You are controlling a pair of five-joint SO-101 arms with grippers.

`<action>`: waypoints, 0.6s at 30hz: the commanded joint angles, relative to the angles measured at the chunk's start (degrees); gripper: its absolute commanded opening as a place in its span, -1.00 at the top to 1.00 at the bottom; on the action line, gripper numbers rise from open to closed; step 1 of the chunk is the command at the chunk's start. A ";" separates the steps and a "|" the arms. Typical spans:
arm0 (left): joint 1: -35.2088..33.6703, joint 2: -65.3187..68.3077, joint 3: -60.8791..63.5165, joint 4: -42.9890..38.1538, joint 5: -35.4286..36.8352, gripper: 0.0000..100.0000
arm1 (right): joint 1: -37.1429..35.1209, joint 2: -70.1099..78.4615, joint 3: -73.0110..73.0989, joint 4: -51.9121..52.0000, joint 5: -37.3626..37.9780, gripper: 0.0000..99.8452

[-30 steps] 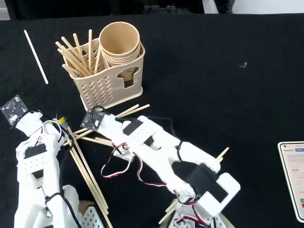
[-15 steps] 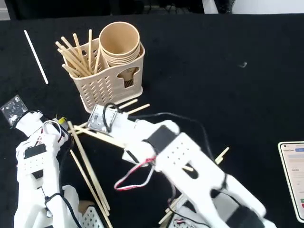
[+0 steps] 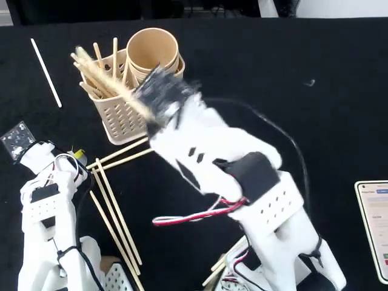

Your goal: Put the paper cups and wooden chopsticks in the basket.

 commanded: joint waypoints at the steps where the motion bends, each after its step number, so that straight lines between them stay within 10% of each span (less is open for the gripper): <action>1: -0.57 -1.05 -0.57 -0.88 0.26 0.55 | 0.26 -1.45 -2.95 -21.98 -9.67 0.98; 6: -0.57 -1.05 -0.57 -0.88 0.18 0.55 | -1.85 4.00 3.74 -50.55 -12.22 0.98; 18: -0.57 -1.05 -0.57 -0.88 0.09 0.55 | -1.58 26.51 -1.89 -67.16 -12.13 0.98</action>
